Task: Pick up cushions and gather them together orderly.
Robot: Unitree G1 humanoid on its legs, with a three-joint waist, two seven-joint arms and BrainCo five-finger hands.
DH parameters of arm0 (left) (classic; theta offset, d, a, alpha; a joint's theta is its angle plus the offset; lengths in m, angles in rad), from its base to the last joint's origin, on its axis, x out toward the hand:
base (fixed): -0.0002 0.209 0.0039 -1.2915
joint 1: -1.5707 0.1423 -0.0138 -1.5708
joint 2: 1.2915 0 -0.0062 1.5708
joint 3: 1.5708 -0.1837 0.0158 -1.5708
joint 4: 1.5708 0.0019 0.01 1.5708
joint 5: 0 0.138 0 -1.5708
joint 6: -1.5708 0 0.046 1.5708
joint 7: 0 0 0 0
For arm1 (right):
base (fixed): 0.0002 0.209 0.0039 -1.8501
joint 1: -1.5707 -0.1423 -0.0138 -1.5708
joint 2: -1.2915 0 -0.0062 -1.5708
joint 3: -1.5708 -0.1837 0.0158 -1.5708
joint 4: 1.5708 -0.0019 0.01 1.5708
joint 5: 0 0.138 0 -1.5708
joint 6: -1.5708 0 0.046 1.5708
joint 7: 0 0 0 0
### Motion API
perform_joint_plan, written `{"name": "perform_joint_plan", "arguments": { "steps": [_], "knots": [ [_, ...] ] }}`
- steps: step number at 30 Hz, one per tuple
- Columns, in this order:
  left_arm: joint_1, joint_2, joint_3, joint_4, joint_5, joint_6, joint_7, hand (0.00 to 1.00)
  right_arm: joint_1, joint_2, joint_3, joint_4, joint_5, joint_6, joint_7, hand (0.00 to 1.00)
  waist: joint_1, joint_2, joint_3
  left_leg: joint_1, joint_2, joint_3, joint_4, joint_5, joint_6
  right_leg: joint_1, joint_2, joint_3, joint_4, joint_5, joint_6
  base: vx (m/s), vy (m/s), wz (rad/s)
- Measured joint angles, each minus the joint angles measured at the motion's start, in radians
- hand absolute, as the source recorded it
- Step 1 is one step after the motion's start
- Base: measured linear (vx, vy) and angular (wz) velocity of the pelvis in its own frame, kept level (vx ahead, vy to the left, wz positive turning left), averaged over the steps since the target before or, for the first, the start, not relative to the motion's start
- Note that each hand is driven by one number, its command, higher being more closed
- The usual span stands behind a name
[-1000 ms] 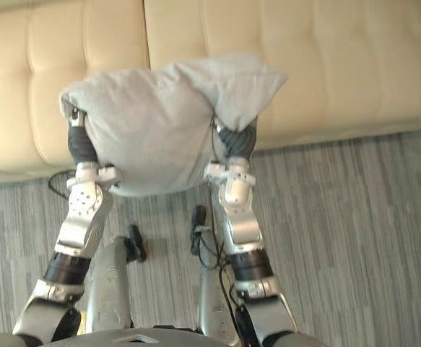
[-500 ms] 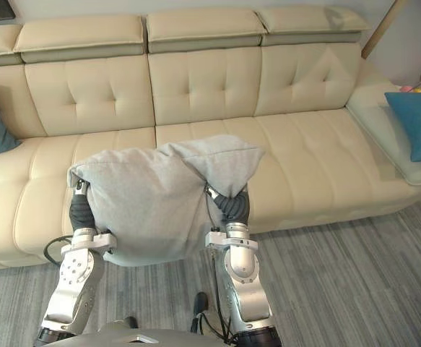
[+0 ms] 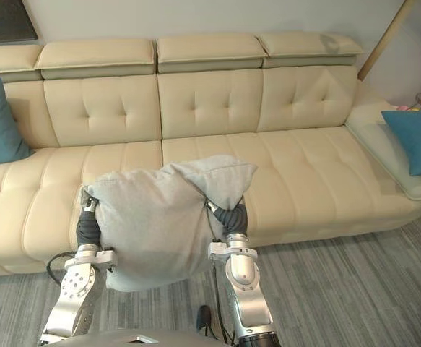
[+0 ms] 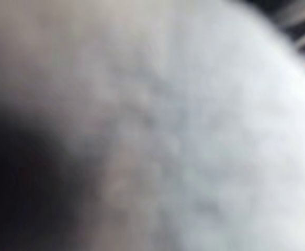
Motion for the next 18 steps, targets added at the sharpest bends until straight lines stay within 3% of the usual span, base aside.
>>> {"name": "perform_joint_plan", "arguments": {
  "steps": [4, 6, 7, 8, 9, 10, 11, 14, 16, 18],
  "knots": [
    [0.033, -0.003, -0.006, 0.005, 0.000, 0.001, -0.007, 1.00, 0.058, 0.000, 0.005, -0.023, -0.017, 0.000, 0.000, 1.00, 0.006, 0.034, 0.029, -0.028, 0.064, -0.007, 0.136, -0.058, -0.004, 0.012, 0.035, 0.000, 0.048, -0.034, -0.018, -0.06, -0.001, -0.06],
    [0.034, -0.006, -0.008, -0.005, 0.000, 0.001, -0.007, 1.00, 0.073, 0.000, 0.004, -0.072, -0.018, 0.010, -0.001, 1.00, 0.008, 0.031, 0.031, -0.064, 0.065, -0.013, 0.190, -0.039, -0.016, 0.000, 0.028, 0.015, 0.039, -0.042, -0.029, -0.07, 0.028, 0.01],
    [0.036, -0.003, -0.004, -0.032, 0.000, 0.006, -0.007, 1.00, 0.070, 0.000, 0.004, -0.116, -0.023, 0.013, -0.001, 1.00, 0.013, 0.010, 0.049, -0.131, 0.049, -0.016, 0.256, -0.037, 0.005, -0.001, 0.003, 0.037, 0.011, -0.046, -0.035, -0.11, 0.031, -0.20],
    [0.042, -0.024, -0.009, -0.047, 0.001, 0.006, -0.007, 1.00, 0.069, -0.010, 0.002, -0.155, -0.028, 0.013, -0.004, 1.00, 0.031, 0.037, 0.038, -0.139, 0.042, -0.016, 0.139, -0.071, -0.001, -0.017, 0.031, 0.027, 0.016, -0.092, -0.063, -0.07, 0.027, -0.64],
    [0.039, -0.044, -0.002, -0.070, 0.004, 0.004, -0.006, 1.00, 0.041, -0.007, 0.002, -0.176, -0.031, 0.009, -0.008, 1.00, 0.064, 0.093, 0.066, -0.132, 0.101, -0.011, 0.116, -0.028, -0.011, -0.112, 0.064, -0.019, 0.352, -0.171, -0.077, -0.04, 0.018, -0.59],
    [0.052, -0.030, 0.000, -0.089, 0.006, 0.003, -0.004, 1.00, 0.045, 0.013, 0.008, -0.178, -0.035, 0.009, -0.009, 1.00, 0.057, 0.070, 0.071, -0.116, 0.092, 0.004, 0.135, -0.028, -0.031, -0.095, 0.044, -0.032, 0.489, -0.279, -0.062, 0.09, -0.042, -0.34],
    [0.057, -0.015, 0.007, -0.105, 0.008, 0.003, -0.004, 1.00, 0.040, 0.027, 0.012, -0.177, -0.035, 0.011, -0.008, 1.00, 0.059, 0.014, 0.071, -0.103, 0.065, 0.009, 0.195, -0.054, -0.052, -0.033, 0.009, -0.021, 0.452, -0.378, -0.022, 0.10, -0.042, 0.06],
    [0.075, -0.020, -0.008, -0.122, 0.016, 0.008, -0.006, 1.00, 0.048, -0.002, 0.010, -0.197, -0.035, 0.012, -0.006, 1.00, 0.064, 0.047, 0.049, -0.171, 0.084, -0.020, 0.222, -0.047, -0.017, -0.006, 0.035, 0.005, 0.382, -0.365, -0.015, 0.06, 0.044, -0.25],
    [0.080, -0.016, -0.009, -0.123, 0.016, 0.008, -0.008, 1.00, 0.086, 0.000, 0.014, -0.212, -0.035, 0.012, -0.004, 1.00, 0.064, 0.017, 0.016, -0.167, 0.049, 0.014, 0.199, -0.049, 0.023, -0.030, 0.004, 0.043, 0.377, -0.366, 0.006, 0.20, 0.159, -0.29],
    [0.080, -0.010, -0.015, -0.120, 0.016, 0.008, -0.008, 1.00, 0.104, 0.002, 0.014, -0.210, -0.034, 0.012, -0.004, 1.00, 0.058, -0.018, -0.008, -0.176, 0.027, 0.032, 0.201, -0.048, 0.030, -0.054, -0.019, 0.063, 0.372, -0.368, 0.024, 0.26, 0.164, -0.19]
  ]
}}
